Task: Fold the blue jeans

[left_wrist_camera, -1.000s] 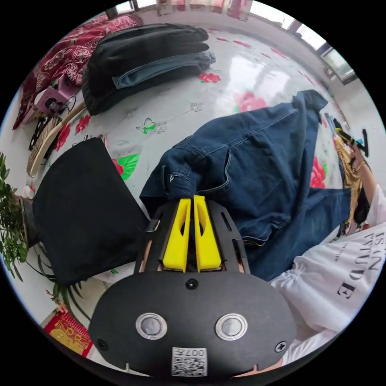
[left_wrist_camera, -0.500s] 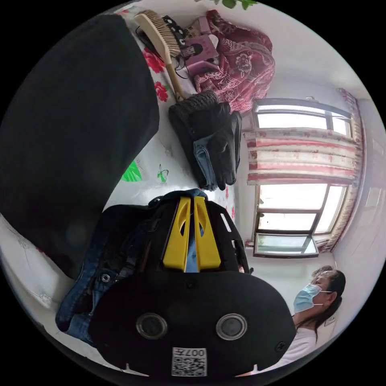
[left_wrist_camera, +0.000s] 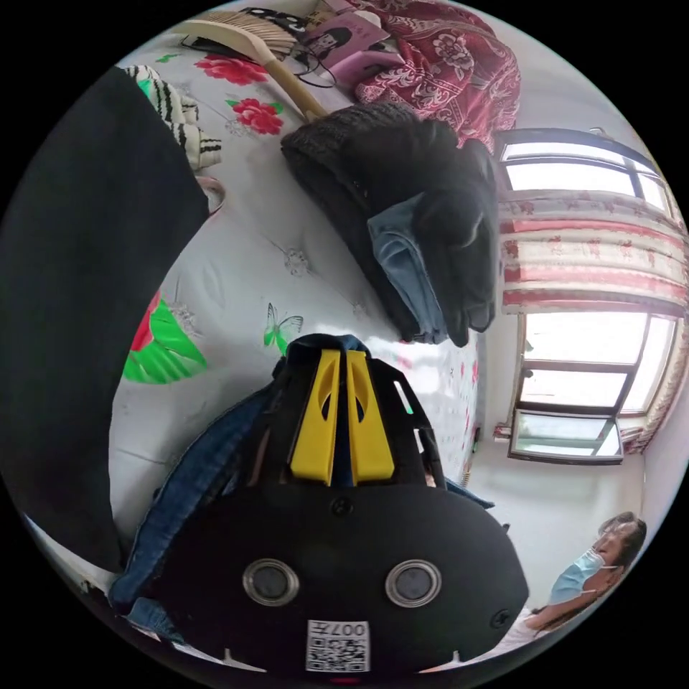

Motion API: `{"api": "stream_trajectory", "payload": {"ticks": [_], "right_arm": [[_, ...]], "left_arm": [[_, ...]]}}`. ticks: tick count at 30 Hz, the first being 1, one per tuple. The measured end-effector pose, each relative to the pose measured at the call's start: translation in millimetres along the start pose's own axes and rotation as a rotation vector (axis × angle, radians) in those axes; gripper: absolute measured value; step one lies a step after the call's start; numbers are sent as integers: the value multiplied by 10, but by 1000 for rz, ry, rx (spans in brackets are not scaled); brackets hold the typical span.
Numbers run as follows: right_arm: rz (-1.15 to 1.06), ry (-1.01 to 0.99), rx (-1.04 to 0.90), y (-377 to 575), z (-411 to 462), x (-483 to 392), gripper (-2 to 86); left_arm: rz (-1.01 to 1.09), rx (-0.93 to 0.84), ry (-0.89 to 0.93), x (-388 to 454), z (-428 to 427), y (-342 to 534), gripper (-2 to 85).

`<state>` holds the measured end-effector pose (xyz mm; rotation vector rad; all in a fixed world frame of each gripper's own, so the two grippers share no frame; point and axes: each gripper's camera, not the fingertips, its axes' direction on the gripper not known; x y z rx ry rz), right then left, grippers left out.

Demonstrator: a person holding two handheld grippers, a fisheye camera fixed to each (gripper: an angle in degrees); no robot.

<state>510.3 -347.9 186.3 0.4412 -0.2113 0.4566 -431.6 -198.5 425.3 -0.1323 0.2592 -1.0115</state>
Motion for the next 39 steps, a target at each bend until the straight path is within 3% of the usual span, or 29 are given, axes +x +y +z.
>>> {"api": "stream_trajectory", "payload": {"ticks": [4, 8, 11, 16, 19, 22, 26, 34, 35, 39], "right_arm": [[65, 130, 36, 126, 677, -125, 55], [-212, 50, 166, 517, 898, -901, 58], [-453, -13, 124, 758, 1215, -1560, 60], [-533, 72, -89, 785, 1958, -2095, 66], [-476, 41, 13, 803, 1554, -2293, 65], [-568, -55, 88, 1076, 1034, -2557, 65], [-665, -66, 103, 1850, 656, -2725, 64], [-583, -204, -120, 3167, 491, -2473, 53], [-570, -224, -147, 3299, 435, -2421, 49], [-559, -210, -132, 3616, 152, -2302, 40]], "left_arm": [[32, -29, -58, 123, 39, 56, 13], [267, 88, -228, 511, -489, 273, 54], [468, 128, -359, 845, -556, 553, 62], [599, -124, -519, 1042, 374, 753, 61], [643, -117, -625, 1171, 584, 841, 49], [693, -6, -612, 1328, 253, 1030, 19], [697, 58, -563, 1171, -363, 1487, 44], [607, -192, -636, 396, -256, 2206, 132], [600, -243, -716, 310, -111, 2242, 131], [612, -248, -656, 400, -98, 2188, 53]]}}
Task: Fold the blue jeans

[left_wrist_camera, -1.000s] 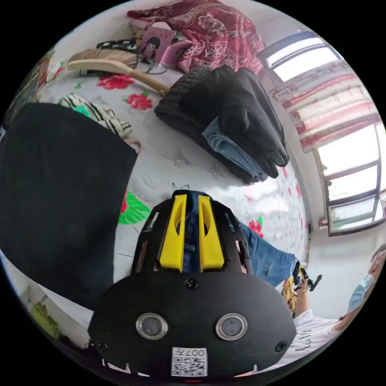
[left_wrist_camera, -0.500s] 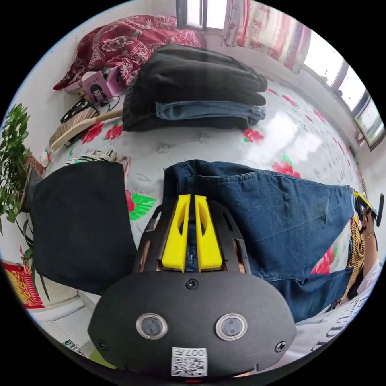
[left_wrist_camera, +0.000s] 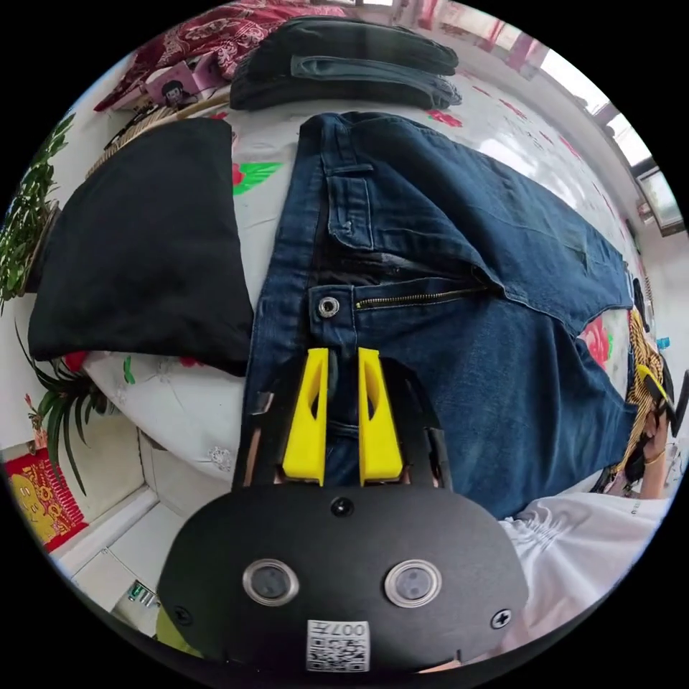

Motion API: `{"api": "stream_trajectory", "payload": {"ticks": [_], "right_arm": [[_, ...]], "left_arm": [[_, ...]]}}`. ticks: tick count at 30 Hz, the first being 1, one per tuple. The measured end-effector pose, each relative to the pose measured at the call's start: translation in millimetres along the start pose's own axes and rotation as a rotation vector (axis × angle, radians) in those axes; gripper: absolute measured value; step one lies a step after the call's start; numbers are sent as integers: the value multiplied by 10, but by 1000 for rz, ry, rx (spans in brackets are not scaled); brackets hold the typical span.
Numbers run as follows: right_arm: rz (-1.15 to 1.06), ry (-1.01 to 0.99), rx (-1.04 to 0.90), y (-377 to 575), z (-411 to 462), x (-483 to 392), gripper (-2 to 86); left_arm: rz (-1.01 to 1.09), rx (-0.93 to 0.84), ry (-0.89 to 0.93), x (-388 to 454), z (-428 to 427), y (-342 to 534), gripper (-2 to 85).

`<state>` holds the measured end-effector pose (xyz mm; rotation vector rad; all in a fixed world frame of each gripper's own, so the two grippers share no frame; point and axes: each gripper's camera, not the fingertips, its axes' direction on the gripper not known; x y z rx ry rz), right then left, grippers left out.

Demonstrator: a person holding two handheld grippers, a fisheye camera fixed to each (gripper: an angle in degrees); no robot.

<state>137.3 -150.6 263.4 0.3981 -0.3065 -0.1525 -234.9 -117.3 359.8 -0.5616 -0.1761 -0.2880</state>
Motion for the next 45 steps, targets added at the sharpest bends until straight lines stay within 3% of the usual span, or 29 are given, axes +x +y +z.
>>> {"api": "stream_trajectory", "payload": {"ticks": [4, 7, 10, 15, 20, 26, 29, 33, 37, 45], "right_arm": [[23, 23, 62, 356, -334, -79, 37], [71, 26, 100, 665, -466, -45, 41], [162, -24, 101, 1003, -488, 90, 47], [359, -50, 154, 1772, -714, 403, 53], [798, -163, 318, 3022, -973, 1109, 61], [1164, -296, 534, 4107, -983, 1607, 74], [1179, -264, 547, 4238, -1003, 1700, 72], [1169, -225, 532, 4273, -992, 1747, 60], [1175, -288, 577, 4369, -948, 1769, 29], [1088, -452, 823, 4460, -1235, 1553, -1]], "left_arm": [[71, 159, -41, 54, -516, -112, 25], [101, 159, -107, -16, -473, -165, 51], [-1, -27, -81, -297, -35, -240, 81], [-156, 150, 0, -708, -407, 273, 58], [-255, 228, 291, -1240, -598, 1210, 96], [-381, 118, 449, -1531, -120, 1799, 119], [-417, 95, 544, -1558, 133, 1816, 126], [-418, 62, 508, -1598, 262, 1791, 115], [-370, 50, 495, -1757, 315, 1865, 27], [-485, 329, 998, -2239, 323, 2361, -9]]}}
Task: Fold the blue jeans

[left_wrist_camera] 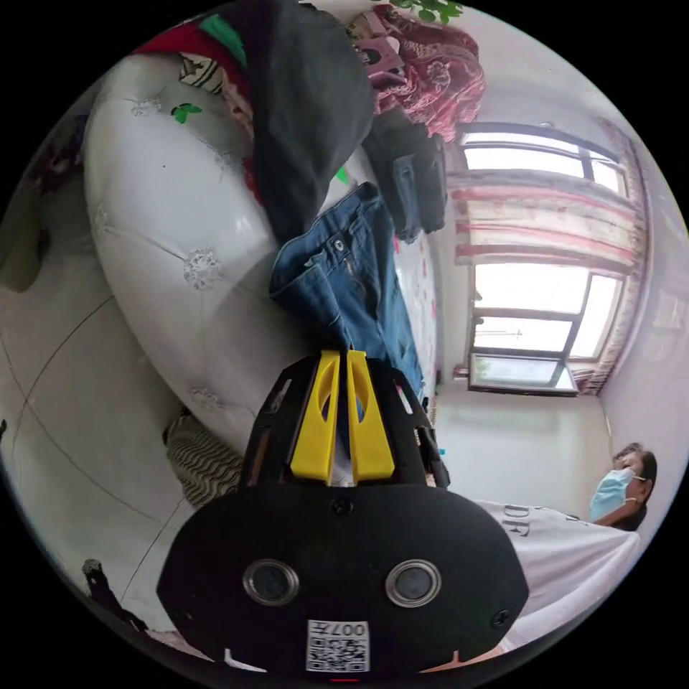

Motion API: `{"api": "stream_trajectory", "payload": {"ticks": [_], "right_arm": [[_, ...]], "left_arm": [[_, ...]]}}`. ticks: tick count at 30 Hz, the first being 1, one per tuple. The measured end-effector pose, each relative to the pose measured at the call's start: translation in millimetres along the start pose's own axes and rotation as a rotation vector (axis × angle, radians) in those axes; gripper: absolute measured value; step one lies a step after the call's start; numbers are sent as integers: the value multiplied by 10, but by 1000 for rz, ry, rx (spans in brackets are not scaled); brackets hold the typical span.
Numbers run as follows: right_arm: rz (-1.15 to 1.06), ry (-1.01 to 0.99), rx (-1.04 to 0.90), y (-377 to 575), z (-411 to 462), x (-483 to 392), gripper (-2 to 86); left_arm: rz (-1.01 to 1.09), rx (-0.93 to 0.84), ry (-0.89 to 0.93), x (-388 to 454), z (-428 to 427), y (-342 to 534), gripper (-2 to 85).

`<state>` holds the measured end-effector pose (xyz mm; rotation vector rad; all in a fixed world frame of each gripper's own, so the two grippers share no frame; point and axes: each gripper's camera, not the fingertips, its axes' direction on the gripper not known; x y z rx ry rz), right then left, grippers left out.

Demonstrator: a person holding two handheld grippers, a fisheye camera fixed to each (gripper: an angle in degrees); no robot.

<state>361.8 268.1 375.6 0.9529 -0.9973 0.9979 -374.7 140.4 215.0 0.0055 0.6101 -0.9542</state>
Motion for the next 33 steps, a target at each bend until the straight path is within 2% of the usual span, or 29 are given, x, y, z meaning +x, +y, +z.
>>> {"api": "stream_trajectory", "payload": {"ticks": [2, 7, 12, 15, 18, 20, 21, 23, 25, 30, 33], "right_arm": [[-62, -62, 26, 16, -4, -246, -2], [-190, -121, 55, -50, 142, -903, -2], [-354, -131, 54, -257, 560, -1744, -2], [-478, -70, 19, -491, 1122, -2378, -1], [-578, 82, -43, -780, 2065, -2998, 2], [-634, 244, -97, -985, 3102, -3371, 10], [-656, 279, -109, -1018, 3365, -3434, 14], [-737, 444, -190, -1055, 4310, -3539, 29], [-771, 512, -280, -1019, 4779, -3488, 39], [-815, 489, -297, -864, 4911, -3005, 62], [-783, 583, -199, -951, 4628, -2611, 79]], "left_arm": [[46, 60, 134, 11, -49, -14, -9], [134, 129, 257, 284, 52, -151, -10], [262, 151, 209, 852, 242, -465, -9], [327, 166, 165, 1195, 474, -797, -9], [302, 163, 63, 1436, 958, -1279, -7], [270, 174, -83, 1550, 1525, -1690, -1], [267, 177, -124, 1567, 1666, -1779, 2], [203, 155, -320, 1568, 2126, -2038, 23], [214, 117, -415, 1594, 2312, -2097, 42], [401, 118, -490, 1727, 2207, -1771, 50], [436, 153, -591, 1804, 1915, -1425, 49]]}}
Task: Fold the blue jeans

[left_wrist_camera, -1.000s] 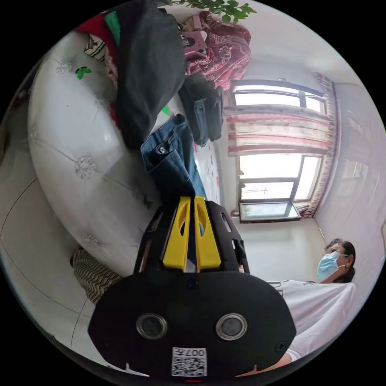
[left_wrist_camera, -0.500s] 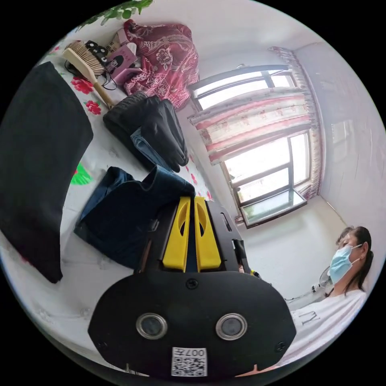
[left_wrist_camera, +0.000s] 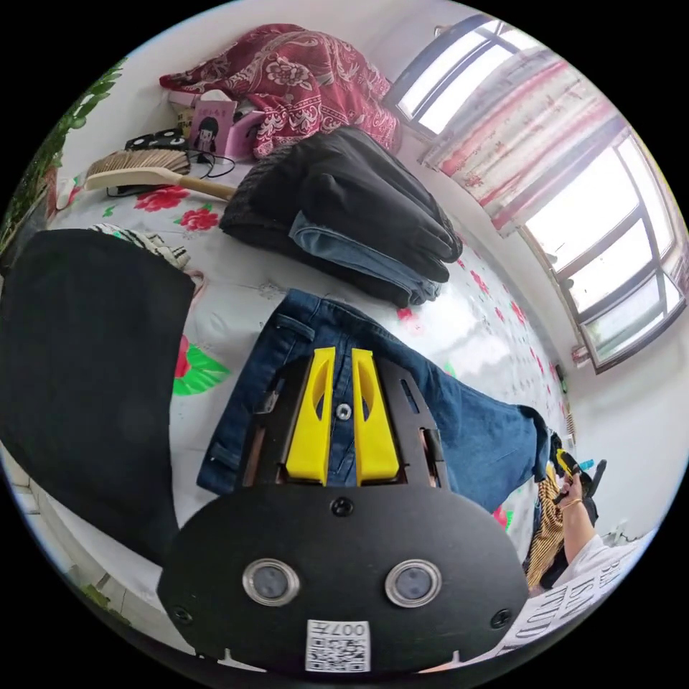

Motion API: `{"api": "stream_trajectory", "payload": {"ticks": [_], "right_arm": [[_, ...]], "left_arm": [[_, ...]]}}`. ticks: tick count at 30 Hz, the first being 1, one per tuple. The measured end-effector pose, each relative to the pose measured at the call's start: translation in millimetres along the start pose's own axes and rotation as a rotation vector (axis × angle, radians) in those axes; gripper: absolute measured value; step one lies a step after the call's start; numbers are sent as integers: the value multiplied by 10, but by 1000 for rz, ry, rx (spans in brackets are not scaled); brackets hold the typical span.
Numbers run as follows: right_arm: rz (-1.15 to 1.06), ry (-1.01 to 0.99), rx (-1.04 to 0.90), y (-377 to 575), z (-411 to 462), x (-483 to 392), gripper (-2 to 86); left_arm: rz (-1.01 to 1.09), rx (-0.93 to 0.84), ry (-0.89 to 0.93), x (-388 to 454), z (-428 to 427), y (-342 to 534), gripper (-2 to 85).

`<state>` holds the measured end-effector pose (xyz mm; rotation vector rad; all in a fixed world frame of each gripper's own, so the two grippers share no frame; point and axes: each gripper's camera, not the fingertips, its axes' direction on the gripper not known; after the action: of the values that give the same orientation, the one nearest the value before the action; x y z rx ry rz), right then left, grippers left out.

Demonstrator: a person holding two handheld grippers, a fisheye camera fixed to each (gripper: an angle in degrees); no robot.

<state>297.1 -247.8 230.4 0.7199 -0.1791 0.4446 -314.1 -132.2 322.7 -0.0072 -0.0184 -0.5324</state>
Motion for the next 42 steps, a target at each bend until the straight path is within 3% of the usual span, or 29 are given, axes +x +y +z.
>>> {"api": "stream_trajectory", "payload": {"ticks": [3, 11, 16, 20, 25, 30, 32, 34, 36, 38, 42], "right_arm": [[65, 71, 68, 189, -47, 390, 99], [-113, -2, -222, 265, 806, 280, 90], [-157, 102, -116, -341, 508, 421, 42], [32, 54, -21, -1265, 198, 1070, 43], [123, 123, -43, -1417, 432, 1615, 58], [153, -123, -51, -758, 791, 2016, 62], [218, -205, -89, -480, 1021, 2283, 59], [272, -247, -132, -344, 1210, 2463, 56], [317, -266, -150, -267, 1358, 2600, 51], [352, -242, -112, -219, 1411, 2713, 33], [314, -193, -58, -224, 1253, 2774, 7]], "left_arm": [[18, 12, -75, 73, -278, 271, 49], [173, -168, -277, 479, 223, 564, 46], [249, -209, -374, 554, 326, 322, -2], [379, -208, -476, 721, 362, 231, -8], [325, -148, -420, 838, 23, 109, -2], [766, -81, -217, 1880, -436, 306, 49], [926, -186, -20, 2324, -346, 511, 78], [972, -269, 57, 2527, -161, 642, 92], [1016, -336, 51, 2634, 70, 748, 93], [1077, -398, -83, 2652, 382, 818, 68], [1105, -409, -71, 2650, 383, 606, -1]]}}
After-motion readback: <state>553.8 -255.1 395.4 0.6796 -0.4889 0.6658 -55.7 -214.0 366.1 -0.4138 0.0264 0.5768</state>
